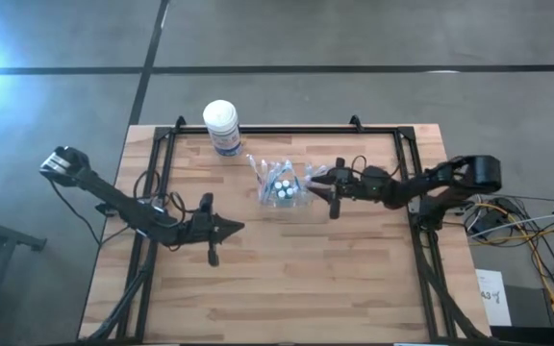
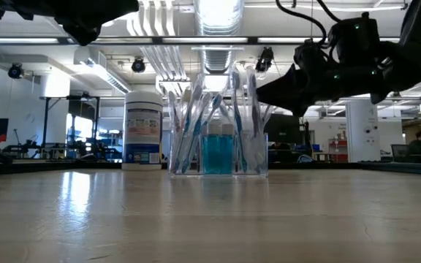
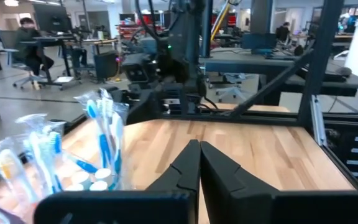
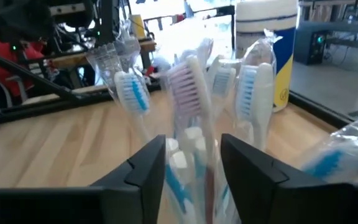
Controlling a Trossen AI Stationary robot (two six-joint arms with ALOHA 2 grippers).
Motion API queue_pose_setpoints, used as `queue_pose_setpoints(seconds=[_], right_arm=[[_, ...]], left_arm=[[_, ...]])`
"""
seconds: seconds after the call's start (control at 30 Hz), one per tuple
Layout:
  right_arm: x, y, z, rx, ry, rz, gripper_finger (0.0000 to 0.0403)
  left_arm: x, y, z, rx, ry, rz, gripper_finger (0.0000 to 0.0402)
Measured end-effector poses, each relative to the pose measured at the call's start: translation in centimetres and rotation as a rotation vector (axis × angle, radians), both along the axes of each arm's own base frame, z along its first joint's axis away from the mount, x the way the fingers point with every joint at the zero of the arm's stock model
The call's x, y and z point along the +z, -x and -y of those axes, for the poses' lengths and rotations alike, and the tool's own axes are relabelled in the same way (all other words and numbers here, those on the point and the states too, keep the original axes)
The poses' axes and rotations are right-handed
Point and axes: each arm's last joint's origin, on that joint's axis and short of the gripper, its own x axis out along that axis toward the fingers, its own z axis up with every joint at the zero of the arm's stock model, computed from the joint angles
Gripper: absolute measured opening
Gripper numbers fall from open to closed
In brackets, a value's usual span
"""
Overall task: Pick & Place toothbrushing station
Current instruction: Put the purple toothbrush into the transparent organizer, then return to Home Position
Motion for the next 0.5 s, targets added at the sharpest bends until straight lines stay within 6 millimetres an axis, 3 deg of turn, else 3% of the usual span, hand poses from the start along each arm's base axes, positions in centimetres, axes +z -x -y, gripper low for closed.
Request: queue_pose_setpoints(seconds=[0.27, 0.5], right_arm=[[3.0, 1.9, -0.6, 0.064, 0.023, 0.082, 0.0163], [5.0, 4.7, -1.5, 0.19, 0.075, 0.109, 0.0081]], left_arm=[[1.1, 1.1, -1.9, 0.051, -0.024, -0.013, 0.0005], [1.3, 2.1, -6.3, 0.053, -0.009, -0.096, 0.0002]])
